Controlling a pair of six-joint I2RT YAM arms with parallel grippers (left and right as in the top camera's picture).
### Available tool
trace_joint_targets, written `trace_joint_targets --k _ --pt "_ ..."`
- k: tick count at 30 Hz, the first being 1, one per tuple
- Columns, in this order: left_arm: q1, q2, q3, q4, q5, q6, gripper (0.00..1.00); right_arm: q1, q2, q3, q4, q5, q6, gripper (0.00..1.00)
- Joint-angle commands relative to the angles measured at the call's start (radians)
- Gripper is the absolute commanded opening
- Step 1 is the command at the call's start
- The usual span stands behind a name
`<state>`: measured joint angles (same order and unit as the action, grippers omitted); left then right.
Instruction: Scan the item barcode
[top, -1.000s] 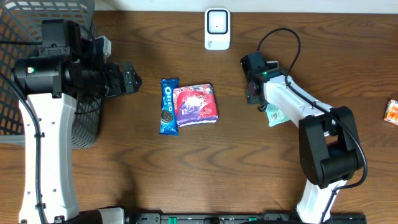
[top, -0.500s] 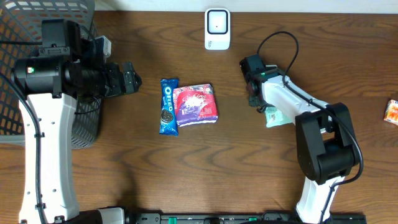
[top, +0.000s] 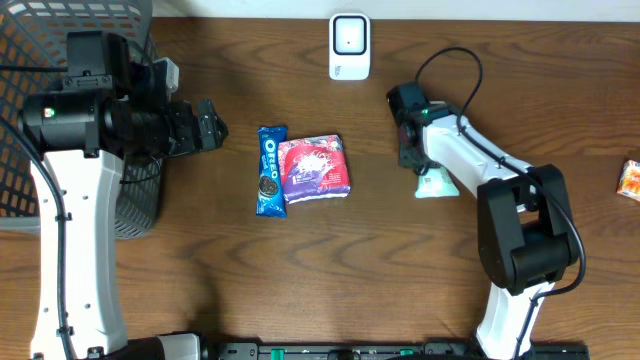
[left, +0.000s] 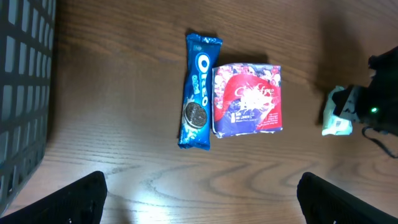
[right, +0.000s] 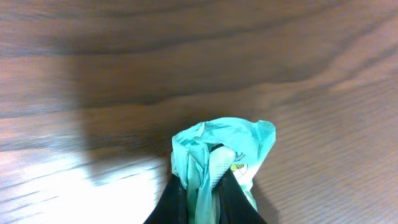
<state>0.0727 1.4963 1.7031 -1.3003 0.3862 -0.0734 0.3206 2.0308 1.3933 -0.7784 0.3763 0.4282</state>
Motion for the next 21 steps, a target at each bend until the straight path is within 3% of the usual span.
trace_joint_targets --k 1,6,12,17,21 --pt "-0.002 0.004 0.003 -0.001 -0.006 0.013 0.98 -0.037 -0.039 0.087 -0.008 -0.193 -0.041 0.01" --pt "-0.002 0.004 0.003 -0.001 -0.006 0.013 0.98 -0.103 -0.052 0.175 -0.045 -0.480 -0.093 0.01" --pt "-0.002 0.004 0.003 -0.001 -0.006 0.013 0.98 -0.189 -0.050 0.143 0.013 -0.921 -0.093 0.01" --pt "-0.002 0.004 0.003 -0.001 -0.006 0.013 0.98 -0.263 -0.049 0.005 0.191 -1.263 -0.061 0.01" --pt "-0.002 0.004 0.003 -0.001 -0.006 0.013 0.98 -0.302 -0.049 -0.159 0.416 -1.392 0.062 0.01"
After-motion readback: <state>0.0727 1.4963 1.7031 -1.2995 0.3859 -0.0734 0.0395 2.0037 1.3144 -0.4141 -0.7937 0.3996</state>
